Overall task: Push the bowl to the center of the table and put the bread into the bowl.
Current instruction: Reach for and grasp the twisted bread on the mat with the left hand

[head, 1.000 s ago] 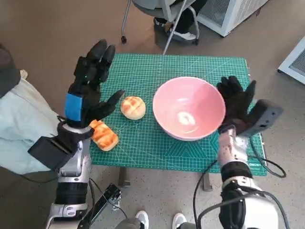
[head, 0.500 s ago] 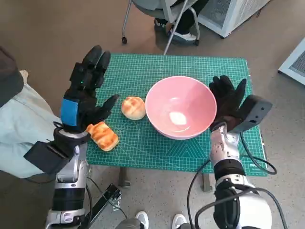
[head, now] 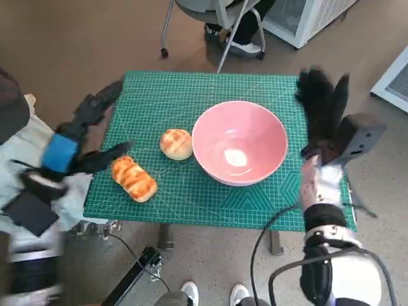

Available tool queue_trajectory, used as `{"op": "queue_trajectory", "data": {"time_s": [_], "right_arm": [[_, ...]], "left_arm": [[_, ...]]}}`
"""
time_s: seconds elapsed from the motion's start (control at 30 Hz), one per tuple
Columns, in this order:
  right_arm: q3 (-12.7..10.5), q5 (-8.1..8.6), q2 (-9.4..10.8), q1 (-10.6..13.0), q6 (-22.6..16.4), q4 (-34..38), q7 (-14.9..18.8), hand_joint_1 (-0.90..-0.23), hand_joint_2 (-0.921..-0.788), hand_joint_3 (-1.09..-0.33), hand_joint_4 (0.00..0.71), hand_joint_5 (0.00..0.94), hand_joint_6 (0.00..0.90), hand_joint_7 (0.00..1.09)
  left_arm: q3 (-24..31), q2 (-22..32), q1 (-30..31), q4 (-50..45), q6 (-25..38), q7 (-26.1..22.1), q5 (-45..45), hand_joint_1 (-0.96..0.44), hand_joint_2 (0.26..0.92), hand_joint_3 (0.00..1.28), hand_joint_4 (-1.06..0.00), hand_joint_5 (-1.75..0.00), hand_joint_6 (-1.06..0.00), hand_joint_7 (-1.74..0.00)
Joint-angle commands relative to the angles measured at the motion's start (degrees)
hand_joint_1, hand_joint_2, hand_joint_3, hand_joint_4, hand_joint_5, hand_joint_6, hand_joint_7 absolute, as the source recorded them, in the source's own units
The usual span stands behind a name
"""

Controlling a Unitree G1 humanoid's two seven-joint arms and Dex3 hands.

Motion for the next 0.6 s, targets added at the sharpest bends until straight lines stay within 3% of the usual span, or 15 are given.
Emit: {"op": "queue_trajectory", "data": {"time_s": [0.03,0.13,0.3,0.47,0.6], "right_arm": [[2.65,-0.75,-0.45,1.08,-7.65,-3.28,6.29,-0.618,-0.921,-0.811,0.317,0.038,0.110,0.65],[3.97,0.26,-0.33,2.15,-12.43,-6.53,10.45,-0.634,-0.921,-0.791,0.334,0.040,0.119,0.65],[5.72,4.39,0.31,4.32,-17.40,-13.40,18.67,-0.633,-0.921,-0.787,0.315,0.016,0.062,0.73],[7.09,6.83,0.48,5.84,-18.44,-17.75,22.70,-0.625,-0.921,-0.791,0.302,0.004,0.013,0.82],[8.34,6.84,0.15,7.03,-19.29,-20.74,23.70,-0.623,-0.921,-0.798,0.298,0.002,0.002,0.85]], "left_arm": [[-1.10,5.45,0.01,-0.63,2.05,-3.45,2.59,-0.43,0.917,0.10,-0.30,0.00,-0.21,-0.24],[-2.05,7.88,-0.66,0.20,3.03,-5.18,3.87,-0.40,0.908,0.04,-0.29,0.00,-0.22,-0.23],[-4.73,11.16,-2.49,2.22,5.02,-9.04,5.64,-0.32,0.862,0.01,-0.29,0.00,-0.25,-0.20],[-6.98,12.58,-3.70,3.02,6.77,-11.07,7.50,-0.27,0.823,0.00,-0.27,0.00,-0.30,-0.14],[-9.54,13.12,-5.20,4.07,8.71,-13.31,9.11,-0.21,0.796,0.00,-0.25,0.00,-0.31,-0.11]]}}
